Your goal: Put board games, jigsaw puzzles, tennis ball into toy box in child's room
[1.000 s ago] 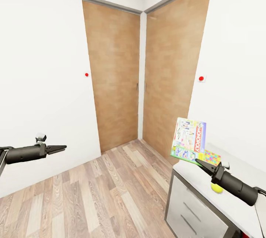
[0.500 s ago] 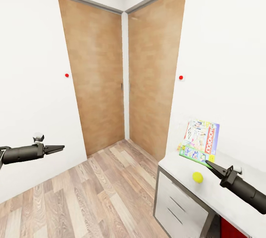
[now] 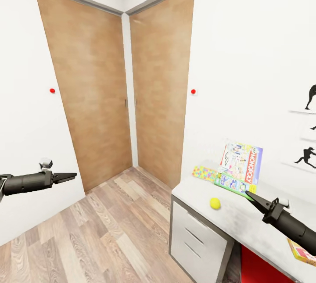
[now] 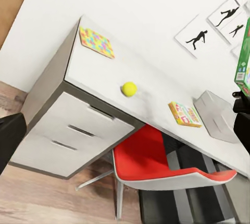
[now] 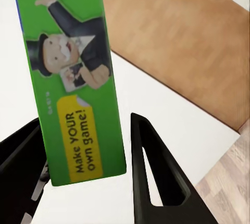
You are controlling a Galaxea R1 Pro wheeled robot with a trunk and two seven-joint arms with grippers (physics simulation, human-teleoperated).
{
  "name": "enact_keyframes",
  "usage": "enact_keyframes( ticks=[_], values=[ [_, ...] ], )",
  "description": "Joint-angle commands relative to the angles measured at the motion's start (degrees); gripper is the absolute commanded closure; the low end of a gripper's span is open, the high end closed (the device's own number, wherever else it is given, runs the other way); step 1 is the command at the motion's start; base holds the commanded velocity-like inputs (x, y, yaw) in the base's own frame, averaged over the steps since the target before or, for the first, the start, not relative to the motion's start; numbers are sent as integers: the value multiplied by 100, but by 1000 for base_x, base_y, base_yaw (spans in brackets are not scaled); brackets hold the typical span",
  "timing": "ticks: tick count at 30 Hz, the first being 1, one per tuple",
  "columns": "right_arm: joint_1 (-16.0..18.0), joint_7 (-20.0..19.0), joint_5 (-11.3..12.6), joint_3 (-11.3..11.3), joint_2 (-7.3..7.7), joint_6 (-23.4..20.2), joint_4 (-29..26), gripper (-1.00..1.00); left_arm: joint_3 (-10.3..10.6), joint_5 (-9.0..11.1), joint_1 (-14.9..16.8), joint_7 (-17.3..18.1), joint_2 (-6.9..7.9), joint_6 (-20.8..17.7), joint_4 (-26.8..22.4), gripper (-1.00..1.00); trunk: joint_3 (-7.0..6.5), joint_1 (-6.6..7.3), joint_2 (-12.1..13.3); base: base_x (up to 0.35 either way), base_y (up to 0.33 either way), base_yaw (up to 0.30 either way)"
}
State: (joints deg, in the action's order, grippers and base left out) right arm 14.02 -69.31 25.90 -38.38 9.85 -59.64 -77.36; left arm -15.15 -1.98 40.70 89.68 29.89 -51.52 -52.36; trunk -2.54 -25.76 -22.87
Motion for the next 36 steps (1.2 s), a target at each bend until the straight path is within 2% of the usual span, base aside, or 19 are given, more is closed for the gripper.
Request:
enact_keyframes(
  ticks=[1, 21, 28, 36],
  values=[
    [5, -21, 20, -6, -1, -36, 7, 100, -5, -22, -1, 32, -1, -60, -2, -100, 2, -2, -5, 0, 0, -281],
    [6, -42, 27, -25, -1, -36, 53, 100, -5, -45, -1, 32, -38, -62, -2, -100, 14, -2, -5, 0, 0, -279],
    [4, -47, 29, -216, -15, -36, 56, 100, -5, -51, -1, 32, -40, -63, -2, -100, 48, -2, -5, 0, 0, -250],
    [4, -47, 29, -262, -29, -36, 62, 100, -5, -56, -1, 32, -44, -68, -2, -100, 91, -2, -5, 0, 0, -243]
  ],
)
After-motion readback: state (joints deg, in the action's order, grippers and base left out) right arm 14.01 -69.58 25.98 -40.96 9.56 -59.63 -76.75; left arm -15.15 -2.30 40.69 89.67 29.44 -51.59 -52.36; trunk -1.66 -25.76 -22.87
